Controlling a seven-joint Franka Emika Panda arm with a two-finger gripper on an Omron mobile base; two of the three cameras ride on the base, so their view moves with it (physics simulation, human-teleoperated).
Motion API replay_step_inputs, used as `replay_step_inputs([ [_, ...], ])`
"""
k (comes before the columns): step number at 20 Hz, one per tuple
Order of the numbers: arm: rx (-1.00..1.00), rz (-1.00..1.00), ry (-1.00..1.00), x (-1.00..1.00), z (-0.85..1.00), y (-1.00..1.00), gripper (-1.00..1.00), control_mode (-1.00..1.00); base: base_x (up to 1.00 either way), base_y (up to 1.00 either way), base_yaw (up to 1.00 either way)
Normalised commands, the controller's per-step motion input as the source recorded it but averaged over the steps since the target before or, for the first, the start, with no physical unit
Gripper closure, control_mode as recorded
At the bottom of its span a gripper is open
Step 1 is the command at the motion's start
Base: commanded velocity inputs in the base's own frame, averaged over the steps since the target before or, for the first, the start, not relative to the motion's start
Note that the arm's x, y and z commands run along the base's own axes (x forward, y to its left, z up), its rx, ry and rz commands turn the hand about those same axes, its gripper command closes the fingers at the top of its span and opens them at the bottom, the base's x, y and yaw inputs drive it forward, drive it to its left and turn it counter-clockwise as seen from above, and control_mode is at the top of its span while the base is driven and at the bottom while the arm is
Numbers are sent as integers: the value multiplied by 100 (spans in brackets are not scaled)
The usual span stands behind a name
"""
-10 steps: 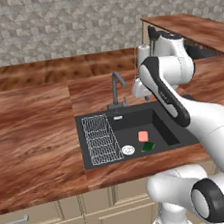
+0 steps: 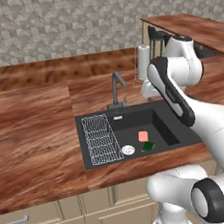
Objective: Pick up the bar soap and sponge from the sink, and place them back in the cabinet, and close the cabinet door.
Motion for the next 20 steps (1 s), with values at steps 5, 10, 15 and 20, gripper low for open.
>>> replay_step_inputs([
  [5,0,4,18,87,-77,-91,-100,-100,0,0,0],
  [10,5,15,2,98,-98,-45,-100,-100,0,0,0],
  [15,11,3,0,64,-100,4,-100,-100,0,0,0],
  [20,2,-6,1,33,-100,13,-100,-100,0,0,0],
])
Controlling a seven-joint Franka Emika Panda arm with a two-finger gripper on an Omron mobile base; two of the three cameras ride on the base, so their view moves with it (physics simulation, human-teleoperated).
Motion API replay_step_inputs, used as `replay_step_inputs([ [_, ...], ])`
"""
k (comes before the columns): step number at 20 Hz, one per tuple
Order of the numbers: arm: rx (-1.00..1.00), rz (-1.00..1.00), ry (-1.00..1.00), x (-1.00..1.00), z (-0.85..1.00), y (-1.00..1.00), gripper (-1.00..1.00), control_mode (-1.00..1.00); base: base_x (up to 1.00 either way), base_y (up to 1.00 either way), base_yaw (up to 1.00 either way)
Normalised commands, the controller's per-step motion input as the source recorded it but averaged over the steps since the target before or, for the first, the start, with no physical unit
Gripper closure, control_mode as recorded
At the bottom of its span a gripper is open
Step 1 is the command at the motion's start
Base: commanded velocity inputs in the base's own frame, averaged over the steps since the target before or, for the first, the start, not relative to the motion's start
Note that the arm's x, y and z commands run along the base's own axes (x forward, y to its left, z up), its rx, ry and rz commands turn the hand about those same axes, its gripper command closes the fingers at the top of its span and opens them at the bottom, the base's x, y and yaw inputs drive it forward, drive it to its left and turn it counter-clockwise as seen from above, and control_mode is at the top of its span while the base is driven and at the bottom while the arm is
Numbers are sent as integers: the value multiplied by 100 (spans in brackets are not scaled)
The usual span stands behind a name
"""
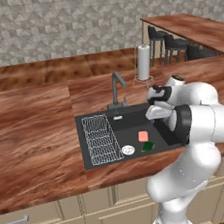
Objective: Pick up the bar soap and sponge from the sink, and place them back in the cabinet, and close the cabinet door.
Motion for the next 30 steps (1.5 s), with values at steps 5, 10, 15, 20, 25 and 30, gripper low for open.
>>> replay_step_inputs([
  [5,0,-30,22,9,-68,39,-100,-100,0,0,0],
  [10,0,-34,37,0,-28,20,-100,-100,0,0,0],
  [15,4,-26,30,-11,-35,0,-100,-100,0,0,0],
  [20,9,-17,15,-10,-57,0,-100,-100,0,0,0],
  [25,2,-18,2,8,-47,0,-100,-100,0,0,0],
  [30,0,-5,0,36,-22,0,-100,-100,0,0,0],
])
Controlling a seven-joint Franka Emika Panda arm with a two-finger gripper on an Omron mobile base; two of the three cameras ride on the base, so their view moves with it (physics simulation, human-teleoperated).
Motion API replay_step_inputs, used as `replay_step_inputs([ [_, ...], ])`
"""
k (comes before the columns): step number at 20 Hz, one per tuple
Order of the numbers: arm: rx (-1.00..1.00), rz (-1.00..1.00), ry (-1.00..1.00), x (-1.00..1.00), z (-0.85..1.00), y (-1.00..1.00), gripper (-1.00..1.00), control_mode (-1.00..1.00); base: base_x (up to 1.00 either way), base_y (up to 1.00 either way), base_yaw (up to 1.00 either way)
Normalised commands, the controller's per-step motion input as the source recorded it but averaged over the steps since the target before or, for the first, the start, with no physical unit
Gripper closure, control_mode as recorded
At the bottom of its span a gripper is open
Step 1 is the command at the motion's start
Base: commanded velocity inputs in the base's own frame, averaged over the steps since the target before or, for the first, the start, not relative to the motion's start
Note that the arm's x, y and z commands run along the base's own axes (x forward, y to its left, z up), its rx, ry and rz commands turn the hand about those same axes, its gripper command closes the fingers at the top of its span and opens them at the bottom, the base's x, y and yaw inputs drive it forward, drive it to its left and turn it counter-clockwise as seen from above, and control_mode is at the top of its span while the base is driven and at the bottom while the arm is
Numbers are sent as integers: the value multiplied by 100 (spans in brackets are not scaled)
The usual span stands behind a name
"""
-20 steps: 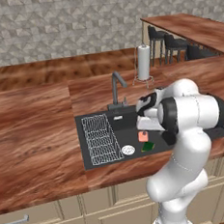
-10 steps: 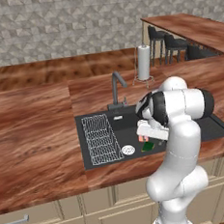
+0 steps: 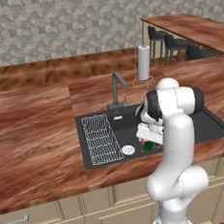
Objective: Pick up the bar soap and sponge from the sink, and place them back in the cabinet, and close the cabinet door.
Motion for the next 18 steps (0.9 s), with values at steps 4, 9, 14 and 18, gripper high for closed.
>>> replay_step_inputs([
  [4,0,0,-3,25,-19,-1,-100,-100,0,0,0],
  [9,0,0,-10,11,-33,-4,-100,-100,0,0,0],
  [14,0,0,-10,34,-50,0,-100,-100,0,0,0],
  [18,0,0,-7,43,-35,-1,-100,-100,0,0,0],
])
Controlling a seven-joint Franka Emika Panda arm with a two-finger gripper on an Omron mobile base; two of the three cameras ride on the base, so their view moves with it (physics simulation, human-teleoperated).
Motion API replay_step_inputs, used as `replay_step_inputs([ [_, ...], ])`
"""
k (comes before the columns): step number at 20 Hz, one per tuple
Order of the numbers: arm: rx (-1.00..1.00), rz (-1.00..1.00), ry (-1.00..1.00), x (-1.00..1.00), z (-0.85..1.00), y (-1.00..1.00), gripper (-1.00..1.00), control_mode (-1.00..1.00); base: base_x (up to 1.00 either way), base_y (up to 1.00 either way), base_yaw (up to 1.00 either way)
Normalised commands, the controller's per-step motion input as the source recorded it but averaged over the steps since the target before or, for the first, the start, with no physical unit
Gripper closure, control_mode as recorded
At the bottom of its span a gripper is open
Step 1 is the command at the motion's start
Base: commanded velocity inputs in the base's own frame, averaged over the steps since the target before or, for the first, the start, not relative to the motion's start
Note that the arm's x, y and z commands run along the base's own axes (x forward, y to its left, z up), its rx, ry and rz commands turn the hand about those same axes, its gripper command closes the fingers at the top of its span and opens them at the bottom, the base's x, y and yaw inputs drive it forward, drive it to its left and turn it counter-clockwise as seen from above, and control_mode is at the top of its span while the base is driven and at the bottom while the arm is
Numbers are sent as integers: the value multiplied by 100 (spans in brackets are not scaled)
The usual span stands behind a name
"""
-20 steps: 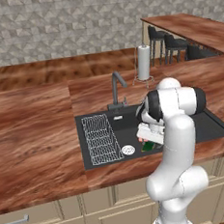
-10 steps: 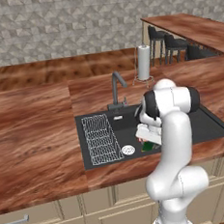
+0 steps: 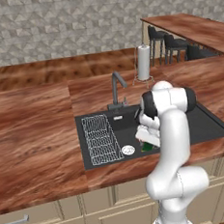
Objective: Pick up the bar soap and sponge from the sink, and place them back in the cabinet, and close the cabinet door.
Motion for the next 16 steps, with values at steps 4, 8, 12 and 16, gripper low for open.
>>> replay_step_inputs([
  [4,0,0,-3,27,-38,-1,-100,-100,0,0,0],
  [8,-4,0,-11,24,-40,0,-100,-100,0,0,0],
  [12,-6,0,-12,26,-43,1,-100,-100,0,0,0],
  [16,-14,0,-15,0,-82,17,-100,-100,0,0,0],
])
